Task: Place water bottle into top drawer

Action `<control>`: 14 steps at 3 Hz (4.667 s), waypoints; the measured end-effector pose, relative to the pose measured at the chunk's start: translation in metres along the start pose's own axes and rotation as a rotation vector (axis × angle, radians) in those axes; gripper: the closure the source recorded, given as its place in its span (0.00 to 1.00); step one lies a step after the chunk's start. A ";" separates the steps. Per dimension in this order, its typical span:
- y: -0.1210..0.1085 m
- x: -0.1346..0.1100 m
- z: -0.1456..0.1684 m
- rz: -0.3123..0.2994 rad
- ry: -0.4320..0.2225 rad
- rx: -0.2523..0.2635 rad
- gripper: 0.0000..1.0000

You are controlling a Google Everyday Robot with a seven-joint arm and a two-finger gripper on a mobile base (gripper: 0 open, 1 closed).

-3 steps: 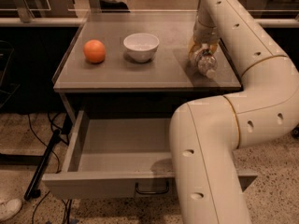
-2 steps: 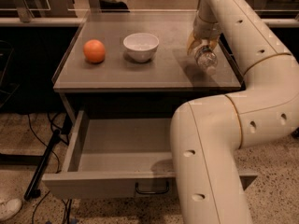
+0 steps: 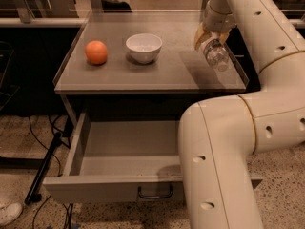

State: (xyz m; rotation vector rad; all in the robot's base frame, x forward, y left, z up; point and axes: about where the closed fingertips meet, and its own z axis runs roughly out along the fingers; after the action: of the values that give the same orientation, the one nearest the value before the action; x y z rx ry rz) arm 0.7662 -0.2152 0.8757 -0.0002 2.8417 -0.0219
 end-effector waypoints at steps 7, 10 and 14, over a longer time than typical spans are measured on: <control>-0.060 0.031 -0.061 -0.007 -0.067 -0.107 1.00; -0.085 0.058 -0.088 0.023 -0.074 -0.097 1.00; -0.074 0.096 -0.106 0.012 -0.079 -0.171 1.00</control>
Offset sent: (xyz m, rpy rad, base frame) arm -0.0258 -0.0290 0.0501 0.0872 -0.0340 0.0531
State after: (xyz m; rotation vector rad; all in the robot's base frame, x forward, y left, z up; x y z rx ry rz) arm 0.6429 -0.2882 0.9501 -0.0209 2.7549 0.2188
